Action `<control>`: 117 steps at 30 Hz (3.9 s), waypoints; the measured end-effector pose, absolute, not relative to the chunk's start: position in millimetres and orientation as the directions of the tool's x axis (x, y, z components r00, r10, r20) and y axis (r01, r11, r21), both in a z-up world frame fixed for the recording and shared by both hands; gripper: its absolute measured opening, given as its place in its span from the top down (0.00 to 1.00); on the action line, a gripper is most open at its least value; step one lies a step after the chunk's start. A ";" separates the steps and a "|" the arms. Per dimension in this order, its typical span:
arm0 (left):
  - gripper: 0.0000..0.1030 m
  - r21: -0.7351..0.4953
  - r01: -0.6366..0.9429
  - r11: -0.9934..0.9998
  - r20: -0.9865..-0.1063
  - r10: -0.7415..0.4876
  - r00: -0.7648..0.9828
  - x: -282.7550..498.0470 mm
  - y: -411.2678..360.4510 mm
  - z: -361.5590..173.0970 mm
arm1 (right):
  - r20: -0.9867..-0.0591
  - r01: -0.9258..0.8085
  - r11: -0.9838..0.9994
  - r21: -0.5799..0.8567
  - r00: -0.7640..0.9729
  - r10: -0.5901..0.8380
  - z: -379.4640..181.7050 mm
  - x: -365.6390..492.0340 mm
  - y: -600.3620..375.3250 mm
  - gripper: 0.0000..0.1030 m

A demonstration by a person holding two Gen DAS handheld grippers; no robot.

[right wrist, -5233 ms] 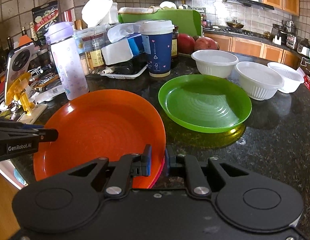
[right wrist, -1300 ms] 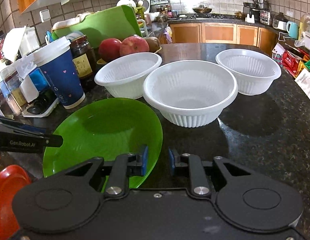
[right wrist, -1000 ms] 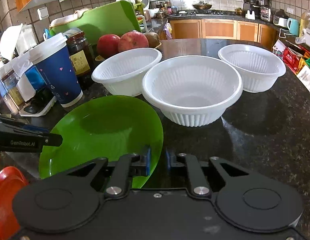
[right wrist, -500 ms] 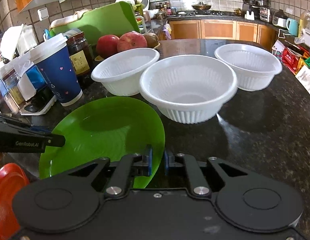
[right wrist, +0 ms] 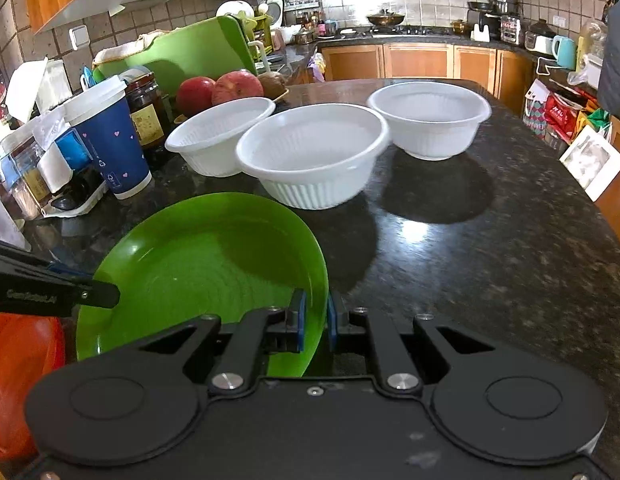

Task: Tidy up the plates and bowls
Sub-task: 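Lift the green plate with the left tool toward the orange plate, then lower the green plate onto the orange plate and open the left tool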

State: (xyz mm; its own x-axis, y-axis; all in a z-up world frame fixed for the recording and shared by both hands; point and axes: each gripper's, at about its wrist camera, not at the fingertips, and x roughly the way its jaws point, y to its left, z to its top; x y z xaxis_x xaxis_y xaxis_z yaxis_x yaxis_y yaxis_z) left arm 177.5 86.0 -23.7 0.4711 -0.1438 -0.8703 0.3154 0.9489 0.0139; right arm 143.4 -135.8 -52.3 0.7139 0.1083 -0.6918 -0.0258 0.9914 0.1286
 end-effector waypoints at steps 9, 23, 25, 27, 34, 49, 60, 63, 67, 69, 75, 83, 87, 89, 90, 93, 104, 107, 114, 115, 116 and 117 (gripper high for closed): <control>0.76 0.021 0.286 0.958 -0.872 -0.122 0.474 144.4 62.1 -27.2 | -0.689 -0.036 0.990 0.133 0.715 0.119 -51.6 120.5 -163.0 0.87; 0.76 0.017 0.151 0.988 -0.846 -0.066 0.530 110.0 48.7 -35.3 | -0.692 -0.138 0.979 0.147 0.693 0.201 -58.3 103.1 -185.3 0.88; 0.76 0.008 0.127 0.992 -0.843 -0.062 0.535 108.6 49.6 -35.6 | -0.691 -0.152 0.977 0.152 0.691 0.215 -58.4 103.0 -188.2 0.87; 0.76 0.009 0.116 0.993 -0.838 -0.056 0.543 105.7 48.9 -36.1 | -0.690 -0.169 0.974 0.154 0.687 0.228 -59.1 103.7 -190.1 0.88; 0.80 0.021 0.053 0.998 -0.825 -0.012 0.564 96.6 42.3 -35.7 | -0.687 -0.215 0.965 0.150 0.680 0.258 -58.5 107.5 -190.3 0.87; 0.81 0.010 0.025 1.000 -0.790 -0.007 0.613 79.3 42.7 -11.8 | -0.643 -0.252 0.957 0.142 0.712 0.283 -42.8 101.3 -192.9 0.87; 0.81 0.036 0.021 0.999 -0.766 0.014 0.642 75.9 97.1 5.1 | -0.609 -0.262 0.954 0.149 0.735 0.297 -21.8 98.7 -135.4 0.87; 0.81 0.042 0.012 0.999 -0.765 0.024 0.644 72.8 120.1 7.4 | -0.610 -0.274 0.950 0.151 0.730 0.307 -19.3 98.0 -111.8 0.87; 0.81 0.063 0.005 0.998 -0.757 0.045 0.652 66.7 152.3 9.2 | -0.604 -0.291 0.945 0.152 0.729 0.322 -15.4 94.4 -76.9 0.87; 0.81 0.070 0.001 0.998 -0.755 0.052 0.654 64.1 167.4 9.1 | -0.603 -0.302 0.942 0.148 0.727 0.328 -13.6 92.3 -59.6 0.87; 0.81 0.070 0.004 0.998 -0.760 0.051 0.648 59.0 208.0 4.1 | -0.609 -0.316 0.939 0.135 0.721 0.330 -14.0 80.7 -18.2 0.87; 0.81 0.071 0.044 0.996 -0.766 0.027 0.643 55.8 242.8 -5.4 | -0.631 -0.282 0.951 0.124 0.718 0.295 -24.7 70.1 16.4 0.87; 0.81 0.064 0.069 0.996 -0.768 0.005 0.641 58.5 253.4 -9.5 | -0.639 -0.253 0.960 0.119 0.721 0.269 -30.2 67.2 27.9 0.87; 0.81 0.060 0.083 0.995 -0.769 -0.006 0.639 60.8 257.0 -11.4 | -0.643 -0.237 0.965 0.113 0.723 0.253 -32.8 65.7 32.0 0.87; 0.81 0.060 0.092 0.994 -0.769 -0.013 0.639 61.5 258.3 -12.7 | -0.644 -0.231 0.967 0.110 0.724 0.246 -34.1 65.2 33.5 0.87; 0.81 0.057 0.110 0.992 -0.774 -0.026 0.633 64.4 261.0 -16.7 | -0.653 -0.211 0.972 0.108 0.721 0.229 -36.5 64.7 36.6 0.87; 0.79 0.049 0.148 0.988 -0.775 -0.056 0.629 65.9 268.9 -23.2 | -0.665 -0.171 0.979 0.115 0.718 0.204 -42.4 64.9 43.6 0.85; 0.73 0.040 0.155 0.987 -0.772 -0.068 0.632 65.0 271.1 -21.9 | -0.654 -0.164 0.981 0.105 0.731 0.192 -41.4 63.8 44.6 0.85; 0.71 0.027 0.164 0.986 -0.763 -0.086 0.641 64.8 273.3 -19.1 | -0.650 -0.148 0.984 0.104 0.738 0.180 -40.2 65.1 44.1 0.84; 0.71 0.027 0.164 0.986 -0.761 -0.086 0.643 65.0 273.1 -18.7 | -0.648 -0.150 0.983 0.104 0.740 0.181 -39.7 65.2 44.2 0.83; 0.71 0.029 0.164 0.986 -0.760 -0.085 0.644 65.6 272.8 -18.7 | -0.647 -0.152 0.983 0.103 0.741 0.183 -39.6 65.8 44.8 0.83; 0.71 0.029 0.164 0.986 -0.761 -0.084 0.644 66.3 272.7 -18.8 | -0.648 -0.154 0.983 0.100 0.740 0.182 -40.2 66.5 45.6 0.83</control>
State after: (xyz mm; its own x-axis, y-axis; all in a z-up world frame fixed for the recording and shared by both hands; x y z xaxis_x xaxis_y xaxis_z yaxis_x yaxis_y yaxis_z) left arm 66.3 272.7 -18.8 0.6436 -0.0841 -0.7607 0.1635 0.9861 0.0294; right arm 66.5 45.6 -40.2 0.7400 0.1816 -0.6476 -0.1540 0.9830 0.0998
